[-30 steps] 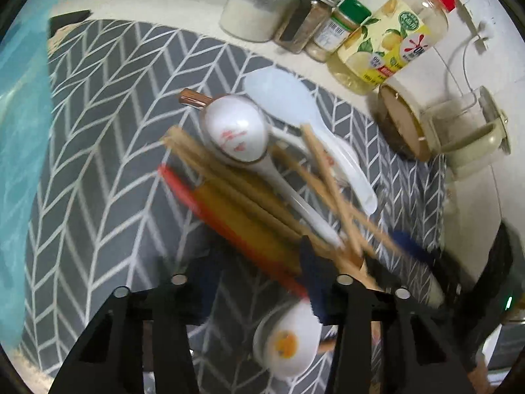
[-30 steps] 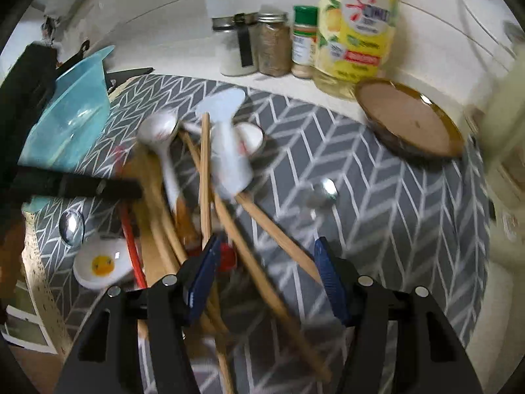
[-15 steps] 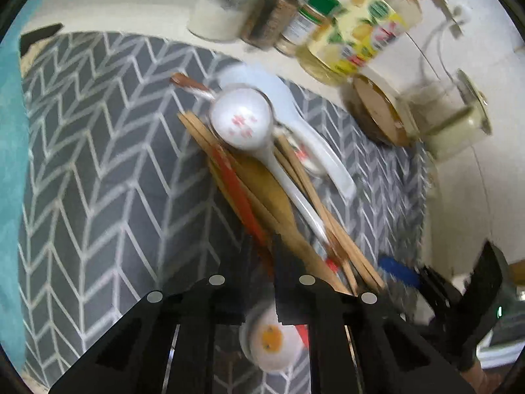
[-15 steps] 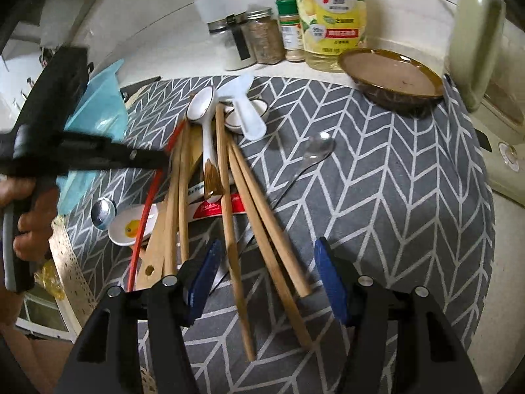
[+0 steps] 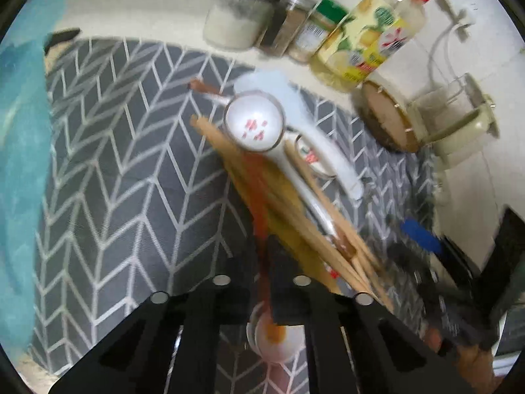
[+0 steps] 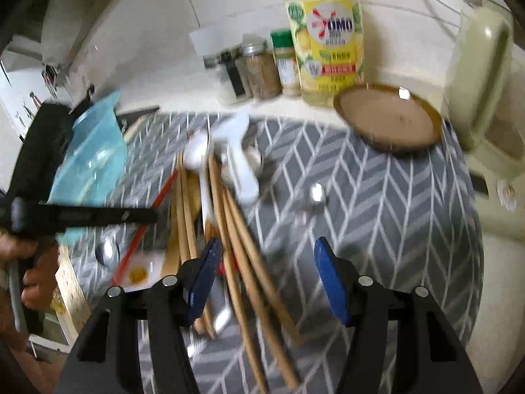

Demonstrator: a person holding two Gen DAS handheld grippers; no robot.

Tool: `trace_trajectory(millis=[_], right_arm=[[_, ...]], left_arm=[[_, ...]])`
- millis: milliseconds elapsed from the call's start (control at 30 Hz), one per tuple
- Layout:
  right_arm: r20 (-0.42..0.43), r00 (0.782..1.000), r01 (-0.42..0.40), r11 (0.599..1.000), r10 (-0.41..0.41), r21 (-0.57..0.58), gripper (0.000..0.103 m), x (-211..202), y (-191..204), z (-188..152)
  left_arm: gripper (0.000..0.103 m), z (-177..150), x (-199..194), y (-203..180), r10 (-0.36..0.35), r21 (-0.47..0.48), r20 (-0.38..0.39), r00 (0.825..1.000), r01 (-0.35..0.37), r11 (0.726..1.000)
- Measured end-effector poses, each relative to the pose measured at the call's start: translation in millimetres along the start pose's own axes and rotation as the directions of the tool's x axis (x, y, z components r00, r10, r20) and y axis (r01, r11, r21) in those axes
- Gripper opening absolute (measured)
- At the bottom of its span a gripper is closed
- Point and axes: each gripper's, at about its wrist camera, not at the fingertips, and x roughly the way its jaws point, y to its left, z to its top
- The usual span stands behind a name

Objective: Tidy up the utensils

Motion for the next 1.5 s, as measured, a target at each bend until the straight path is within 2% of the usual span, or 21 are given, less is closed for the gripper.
trace_trajectory(millis=[67,200,333,433,600,667,700,767,833,900,933,1000,1100,1233,1333,1433,1500], right_arm=[[0.024,1.000,-0.009,1.000,0.010,-0.011,0.058,6.9,0.7,12.5],[0.043,0.999,-0.030,0.998,0.033,-0.055,0.058,30.8,9.1,43.2],[0.006,0.999,-0.044,0.990,0.045,-0.132,0.058,68.9,25.0,72.2],[-0.027,0.999,-0.045,0.983,0.041,-0.178,0.058,91.9,33.2,81.7],[-0.086,0.991,-0.113,0.987,0.104,-0.112,0.057,127.2,26.4,102.0],[-0.074,0.990,-0.131,0.986,0.123,-0.106,0.046,131.1,26.9,107.1],[-0.081,0.989,-0.137,0.984,0.128,-0.113,0.016,133.6,28.6,109.4],[-0.093,0.984,-0.164,0.982,0.155,-0.098,0.016,134.5,31.2,108.5],[-0.071,0.991,-0.124,0.983,0.115,-0.135,0.014,129.7,38.4,103.4],[-0.038,0.992,-0.121,0.989,0.119,-0.079,0.005,119.4,32.2,102.1],[0.005,0.989,-0.149,0.989,0.149,-0.017,0.004,106.7,24.8,102.7],[0.080,0.985,-0.159,0.986,0.155,0.042,0.004,81.1,19.3,104.2],[0.152,0.977,-0.160,0.986,0.150,0.057,0.004,50.4,23.6,108.2],[0.260,0.953,-0.190,0.976,0.156,0.109,0.004,0.4,42.8,118.8],[0.329,0.925,-0.245,0.960,0.190,0.133,0.004,-32.4,70.1,130.3],[0.375,0.899,-0.296,0.945,0.227,0.138,0.004,-55.8,109.4,144.0],[0.386,0.887,-0.329,0.933,0.252,0.145,0.004,-57.9,137.9,148.6]], left_arm=[[0.007,-0.7,-14.4,-5.0,-0.001,0.034,0.023,1.000,0.000,0.999],[0.006,-1.6,-31.6,-6.6,-0.007,0.033,0.045,0.999,0.005,0.999],[0.006,-0.8,-41.2,-4.2,-0.002,0.019,0.053,0.999,0.001,1.000],[0.006,-0.7,-48.5,-4.5,-0.006,0.018,0.063,0.998,0.005,1.000],[0.006,-0.9,-56.6,-6.6,-0.014,0.030,0.070,0.997,0.012,0.999],[0.006,-0.4,-57.7,-6.6,-0.014,0.028,0.069,0.998,0.012,1.000],[0.006,-0.6,-58.4,-6.7,-0.019,0.028,0.067,0.998,0.017,0.999],[0.006,-0.5,-60.0,-6.1,-0.027,0.027,0.067,0.997,0.025,0.999],[0.006,0.2,-61.3,-4.2,-0.032,0.026,0.065,0.997,0.030,0.999],[0.006,0.7,-67.8,-2.2,-0.050,0.026,0.068,0.996,0.048,0.998],[0.006,1.1,-71.1,-1.8,-0.055,0.027,0.070,0.996,0.053,0.998],[0.006,2.0,-81.9,-1.2,-0.074,0.032,0.079,0.994,0.072,0.997],[0.006,5.2,-103.9,0.4,-0.119,0.054,0.098,0.988,0.114,0.992],[0.006,12.1,-143.2,7.2,-0.172,0.085,0.138,0.975,0.161,0.983],[0.006,18.3,-180.5,17.3,-0.220,0.114,0.175,0.960,0.202,0.973],[0.006,25.0,-221.1,36.7,-0.224,0.151,0.214,0.951,0.194,0.969],[0.006,28.1,-246.4,58.0,-0.204,0.174,0.227,0.952,0.166,0.971]])
